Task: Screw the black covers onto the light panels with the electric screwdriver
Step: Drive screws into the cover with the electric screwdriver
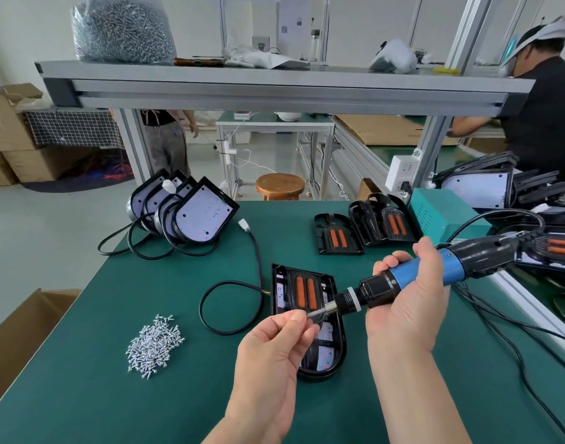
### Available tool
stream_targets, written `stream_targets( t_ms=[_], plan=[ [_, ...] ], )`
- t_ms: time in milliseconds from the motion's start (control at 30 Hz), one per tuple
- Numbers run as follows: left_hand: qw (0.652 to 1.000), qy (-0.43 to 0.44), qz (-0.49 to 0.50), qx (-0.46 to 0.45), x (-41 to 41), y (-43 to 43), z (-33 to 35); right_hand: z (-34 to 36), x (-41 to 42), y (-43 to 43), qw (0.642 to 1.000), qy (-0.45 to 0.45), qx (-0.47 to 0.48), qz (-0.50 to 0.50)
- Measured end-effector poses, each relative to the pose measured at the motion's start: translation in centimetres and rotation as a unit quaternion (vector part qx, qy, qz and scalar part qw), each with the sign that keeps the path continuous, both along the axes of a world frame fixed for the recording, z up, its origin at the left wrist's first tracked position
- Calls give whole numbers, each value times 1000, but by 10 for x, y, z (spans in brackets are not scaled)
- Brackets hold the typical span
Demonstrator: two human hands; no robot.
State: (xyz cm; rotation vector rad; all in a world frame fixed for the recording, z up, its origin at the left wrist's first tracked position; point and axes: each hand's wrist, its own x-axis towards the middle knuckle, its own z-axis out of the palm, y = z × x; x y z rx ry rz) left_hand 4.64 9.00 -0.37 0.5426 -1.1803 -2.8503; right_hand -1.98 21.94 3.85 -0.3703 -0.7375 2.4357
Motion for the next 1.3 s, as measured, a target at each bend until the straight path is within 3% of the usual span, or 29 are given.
stream_targets(
  t_ms=[67, 267, 467, 633, 933, 1000, 1067, 1133, 1200, 1233, 1300],
  plan=[
    [1000, 7, -11, -3, 1, -1, 1, -1, -1, 1, 1000, -7, -8, 9],
    [989, 46, -11, -142, 3, -2, 3, -4, -2, 9, 998, 7, -31, 48],
    [997, -28, -63, -24, -2, -2, 7, -2, -3, 10, 996, 55, -4, 74],
    [997, -6, -42, -59, -3, -1, 2, -2, -4, 5, 998, 18, -13, 58],
    [990, 54, -117, -58, -5, -3, 1, 5, -3, 3, 998, 34, 28, 39],
    [983, 53, -137, -110, -7, -5, 2, 8, -4, 3, 998, 41, 39, 42],
    [965, 52, -119, -229, -11, -11, 1, 11, -6, 7, 996, 51, 54, 41],
    [910, 55, -18, -411, -18, -21, -7, 14, -10, 14, 994, 64, 82, 35],
    [826, 42, 55, -559, -29, -32, -12, 14, -15, 21, 989, 57, 133, 27],
    [804, 22, 46, -593, -34, -34, -13, 13, -18, 24, 985, 46, 162, 26],
    [795, -18, -26, -606, -46, -33, -18, 6, -24, 24, 976, 21, 217, 31]
  ],
)
